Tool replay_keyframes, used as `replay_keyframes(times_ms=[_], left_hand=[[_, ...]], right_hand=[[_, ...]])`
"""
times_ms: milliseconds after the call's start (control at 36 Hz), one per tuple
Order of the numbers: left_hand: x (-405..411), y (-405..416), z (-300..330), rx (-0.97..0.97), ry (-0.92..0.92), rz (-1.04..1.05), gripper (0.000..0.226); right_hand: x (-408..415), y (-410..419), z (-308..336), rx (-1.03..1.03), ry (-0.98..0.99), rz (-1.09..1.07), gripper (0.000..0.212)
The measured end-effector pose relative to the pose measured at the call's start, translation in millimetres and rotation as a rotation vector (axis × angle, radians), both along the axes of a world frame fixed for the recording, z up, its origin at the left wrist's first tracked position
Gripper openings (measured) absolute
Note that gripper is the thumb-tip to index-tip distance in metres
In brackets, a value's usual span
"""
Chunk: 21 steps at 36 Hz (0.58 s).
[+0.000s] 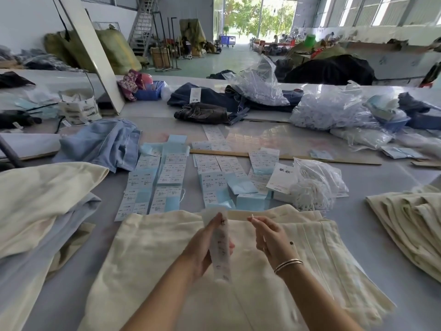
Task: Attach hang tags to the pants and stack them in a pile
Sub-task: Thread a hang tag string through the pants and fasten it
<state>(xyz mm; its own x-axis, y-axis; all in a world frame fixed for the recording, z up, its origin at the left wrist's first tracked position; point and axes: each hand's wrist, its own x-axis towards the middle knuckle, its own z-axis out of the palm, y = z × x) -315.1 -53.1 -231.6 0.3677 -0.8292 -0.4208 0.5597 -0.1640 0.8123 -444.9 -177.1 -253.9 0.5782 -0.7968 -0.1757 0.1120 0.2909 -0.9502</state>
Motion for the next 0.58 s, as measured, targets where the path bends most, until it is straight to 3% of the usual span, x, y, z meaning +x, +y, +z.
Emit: replay_keyframes(times_ms=[111,167,417,583], left_hand=[[-2,1,2,0.001,-0.234,-0.159,0.021],[-5,2,-4,0.009,-0.256,-0.160,0.015],[-13,-1,-9,0.110,-0.349,-0.239,0.035],[-13,-4,-14,0.155,-0.425,-0.211,0.047]], right_hand=[[-3,0,4,-0.199,0.120,0.047,0.019],[-6,4,3,-0.300,0.183,0.081,0.023],[-14,19,6,-0.447,0.221,0.211,0.018],[-16,21,8,-0.465,0.197,0.202,0.028]])
